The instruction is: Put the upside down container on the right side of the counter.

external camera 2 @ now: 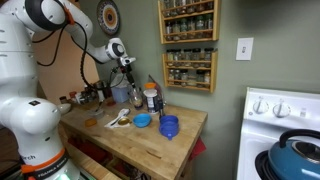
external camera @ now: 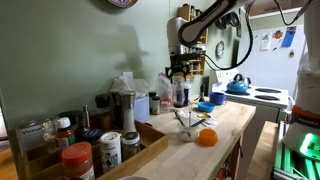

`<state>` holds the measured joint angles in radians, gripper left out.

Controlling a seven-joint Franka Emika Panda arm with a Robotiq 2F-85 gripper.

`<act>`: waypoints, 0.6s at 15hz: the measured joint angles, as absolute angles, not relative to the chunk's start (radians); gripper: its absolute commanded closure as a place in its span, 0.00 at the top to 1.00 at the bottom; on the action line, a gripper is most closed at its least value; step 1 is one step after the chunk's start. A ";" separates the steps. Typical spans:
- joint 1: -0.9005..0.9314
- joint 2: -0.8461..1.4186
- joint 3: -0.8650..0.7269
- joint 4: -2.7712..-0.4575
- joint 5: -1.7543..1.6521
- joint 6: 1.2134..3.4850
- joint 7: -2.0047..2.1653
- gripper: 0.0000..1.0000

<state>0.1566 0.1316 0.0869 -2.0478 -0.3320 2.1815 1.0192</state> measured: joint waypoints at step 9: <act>0.156 0.188 0.051 -2.040 -0.311 2.258 1.064 1.00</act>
